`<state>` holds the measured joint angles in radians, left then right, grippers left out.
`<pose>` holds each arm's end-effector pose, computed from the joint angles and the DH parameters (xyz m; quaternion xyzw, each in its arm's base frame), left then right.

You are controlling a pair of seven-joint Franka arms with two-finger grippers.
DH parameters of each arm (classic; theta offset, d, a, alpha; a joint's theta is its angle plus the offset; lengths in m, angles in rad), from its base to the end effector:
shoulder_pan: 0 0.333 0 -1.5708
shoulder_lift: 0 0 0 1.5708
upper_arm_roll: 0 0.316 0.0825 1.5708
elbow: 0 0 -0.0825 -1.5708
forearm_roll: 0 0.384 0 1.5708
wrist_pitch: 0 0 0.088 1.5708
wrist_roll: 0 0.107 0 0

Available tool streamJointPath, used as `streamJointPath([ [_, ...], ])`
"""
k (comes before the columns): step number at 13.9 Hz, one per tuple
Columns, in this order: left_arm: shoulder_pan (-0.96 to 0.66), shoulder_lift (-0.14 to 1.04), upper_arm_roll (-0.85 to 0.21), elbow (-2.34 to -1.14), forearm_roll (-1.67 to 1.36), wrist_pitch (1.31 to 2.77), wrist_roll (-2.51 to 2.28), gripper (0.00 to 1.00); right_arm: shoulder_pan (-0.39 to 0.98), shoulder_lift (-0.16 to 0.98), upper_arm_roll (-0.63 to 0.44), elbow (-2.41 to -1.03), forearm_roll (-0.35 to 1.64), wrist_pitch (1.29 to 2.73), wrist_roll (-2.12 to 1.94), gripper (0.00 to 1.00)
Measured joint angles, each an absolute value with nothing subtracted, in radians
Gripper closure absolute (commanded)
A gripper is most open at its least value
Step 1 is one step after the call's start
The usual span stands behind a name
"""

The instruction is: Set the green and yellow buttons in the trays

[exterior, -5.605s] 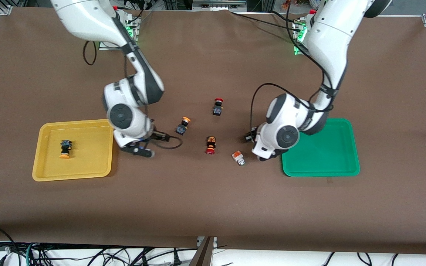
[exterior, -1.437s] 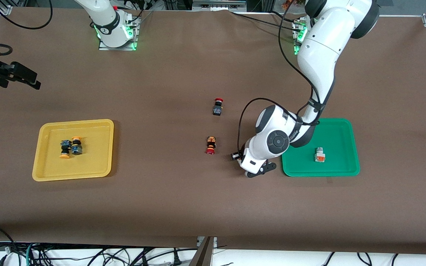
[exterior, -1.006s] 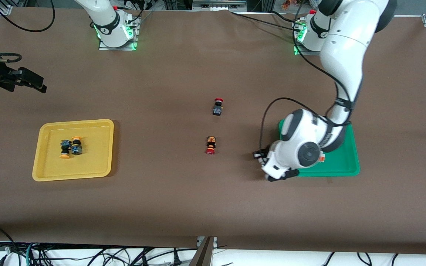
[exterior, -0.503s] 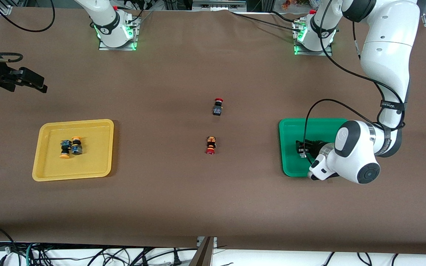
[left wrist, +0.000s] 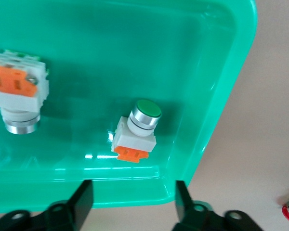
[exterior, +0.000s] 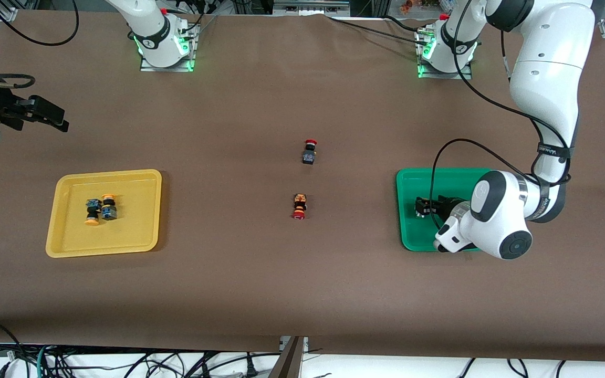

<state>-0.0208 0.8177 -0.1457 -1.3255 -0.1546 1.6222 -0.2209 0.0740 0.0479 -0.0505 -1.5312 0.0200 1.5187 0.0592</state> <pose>0.6705 -0.1094 0.2206 0.9571 0.0579 -0.2726 0.0794 0.5633 0.0162 0.6119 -0.9994 0.0176 0.0305 0.0075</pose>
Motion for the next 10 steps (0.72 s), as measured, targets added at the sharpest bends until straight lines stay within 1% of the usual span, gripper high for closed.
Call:
streamJointPath([
  [2,-0.015,0.790,-0.146,-1.314,-0.155,1.625,-0.220,0.00,0.074,0.048,-0.050,-1.531,0.020,1.519,0.059,0.00],
  [4,-0.011,0.729,-0.146,-1.303,-0.155,1.625,-0.217,0.00,0.074,0.048,-0.050,-1.531,0.020,1.519,0.059,0.00],
  [10,-0.021,0.440,-0.171,-1.295,-0.057,1.602,-0.203,0.00,0.074,0.048,-0.049,-1.530,0.020,1.519,0.059,0.00],
])
